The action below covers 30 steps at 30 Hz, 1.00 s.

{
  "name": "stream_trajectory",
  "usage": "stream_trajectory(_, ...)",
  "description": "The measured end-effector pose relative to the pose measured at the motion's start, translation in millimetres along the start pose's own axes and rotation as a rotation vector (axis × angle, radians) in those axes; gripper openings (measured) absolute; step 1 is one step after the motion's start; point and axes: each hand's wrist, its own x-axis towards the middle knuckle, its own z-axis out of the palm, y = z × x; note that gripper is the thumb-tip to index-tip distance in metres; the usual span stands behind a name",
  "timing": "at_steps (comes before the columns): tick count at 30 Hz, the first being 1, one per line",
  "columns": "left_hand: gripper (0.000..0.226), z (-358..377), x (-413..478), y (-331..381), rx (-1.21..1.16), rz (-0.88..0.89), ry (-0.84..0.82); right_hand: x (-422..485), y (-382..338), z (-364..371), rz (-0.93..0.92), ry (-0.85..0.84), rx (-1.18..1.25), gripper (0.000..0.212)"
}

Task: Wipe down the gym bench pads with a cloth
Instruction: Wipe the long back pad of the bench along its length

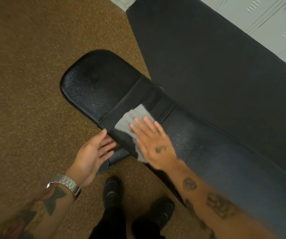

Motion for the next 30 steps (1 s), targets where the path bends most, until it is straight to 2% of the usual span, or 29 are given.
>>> stream_trajectory(1, 0.029, -1.7, 0.7, 0.4, -0.002, -0.009, -0.007, 16.8, 13.6, -1.0, 0.074, 0.054, -0.027, 0.052)
stream_trajectory(3, 0.042, -7.9, 2.3, 0.2, 0.000, -0.022, -0.028, 48.9, 38.4, -7.6, 0.226, 0.114, -0.058, 0.051)
stream_trajectory(5, 0.060, -14.7, 4.7, 0.9, -0.010, -0.039, -0.047, 74.7, 52.0, -17.4, 0.321, 0.075, -0.023, 0.054)
stream_trajectory(8, 0.070, -22.7, 6.8, 6.3, -0.072, -0.050, -0.067, 95.3, 32.0, -17.8, 0.443, 0.061, -0.012, 0.060)
stream_trajectory(9, 0.073, -25.3, 7.9, 8.6, -0.106, -0.051, -0.068, 93.8, 13.5, -12.4, 0.415, 0.065, -0.036, 0.062)
stream_trajectory(12, 0.086, -34.3, 12.0, 15.7, -0.208, -0.039, -0.077, 69.6, -60.6, 9.3, 0.094, 0.025, -0.058, 0.063)
stream_trajectory(14, 0.091, -39.9, 13.5, 18.5, -0.323, -0.050, -0.069, 58.9, -91.9, 15.2, -0.045, -0.012, -0.050, 0.066)
stream_trajectory(17, 0.098, -44.5, 16.2, 16.7, -0.441, -0.077, -0.024, 67.3, -92.7, 15.6, -0.081, -0.038, -0.099, 0.068)
stream_trajectory(21, 0.099, -45.6, 21.7, 12.7, -0.412, -0.096, -0.047, 93.6, -76.8, 11.9, -0.157, -0.010, -0.092, 0.057)
stream_trajectory(25, 0.100, -48.3, 28.2, 14.7, -0.384, -0.104, -0.088, 148.2, -49.8, 2.6, 0.005, 0.061, -0.048, 0.053)
stream_trajectory(30, 0.097, -57.1, 34.8, 20.9, -0.363, -0.132, -0.131, 221.1, -8.0, -15.0, 0.375, 0.002, -0.045, 0.056)
